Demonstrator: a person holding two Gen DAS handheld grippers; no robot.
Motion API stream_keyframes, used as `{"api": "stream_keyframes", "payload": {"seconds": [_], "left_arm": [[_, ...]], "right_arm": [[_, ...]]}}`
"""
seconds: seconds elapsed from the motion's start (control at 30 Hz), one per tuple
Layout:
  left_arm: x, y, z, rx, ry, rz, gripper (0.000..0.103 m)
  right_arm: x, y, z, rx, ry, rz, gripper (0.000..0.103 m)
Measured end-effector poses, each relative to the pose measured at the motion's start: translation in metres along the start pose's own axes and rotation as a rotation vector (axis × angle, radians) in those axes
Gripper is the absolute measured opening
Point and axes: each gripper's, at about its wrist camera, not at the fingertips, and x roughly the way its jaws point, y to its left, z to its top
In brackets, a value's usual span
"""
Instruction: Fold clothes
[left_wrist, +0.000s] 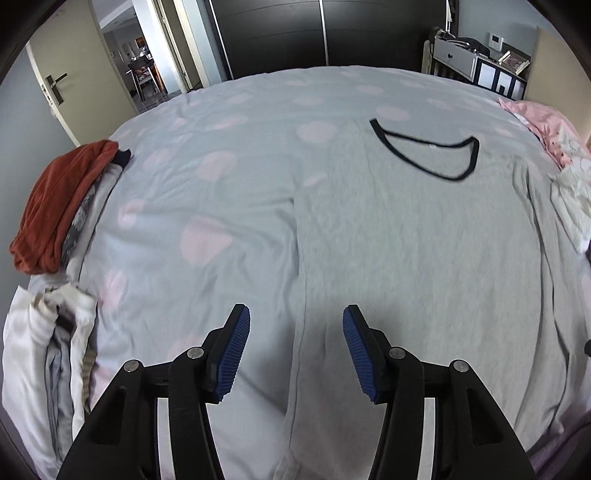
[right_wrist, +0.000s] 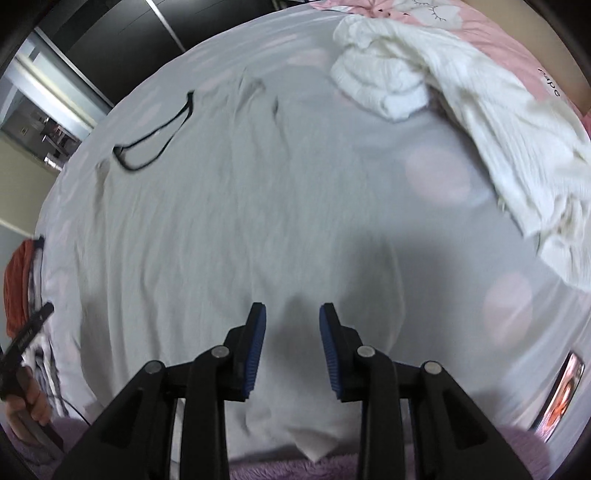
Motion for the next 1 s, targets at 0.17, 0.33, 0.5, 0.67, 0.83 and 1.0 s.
{"api": "stream_keyframes", "payload": {"seconds": [0.17, 0.33, 0.5, 0.67, 0.83, 1.0], "left_arm": [[-0.009, 0.003, -0.017, -0.003, -0.009, 0.017, 0.054], [-0.013, 0.002, -0.023, -0.002, -0.013, 0.01, 0.054], [-0.013, 0.005, -0.025, -0.018, -0.008, 0.013, 0.054], [-0.013, 0.012, -0.026, -0.052, -0.004, 0.001, 0.054], [-0.012, 0.016, -0.026, -0.071, 0.002, -0.013, 0.054], [-0.007, 0.015, -0.024, -0.075, 0.013, -0.029, 0.054]], "right_arm": [[0.002, 0.009, -0.037, -0.019, 0.02, 0.013, 0.03], [0.009, 0.015, -0.058, -0.038, 0.06, -0.004, 0.03], [0.013, 0.006, -0.06, 0.005, 0.081, -0.022, 0.02], [0.003, 0.0, -0.061, 0.029, 0.045, -0.029, 0.006], [-0.021, -0.003, -0.049, 0.026, -0.022, -0.06, 0.006], [-0.049, -0.013, -0.015, 0.025, -0.058, -0.084, 0.006]]}}
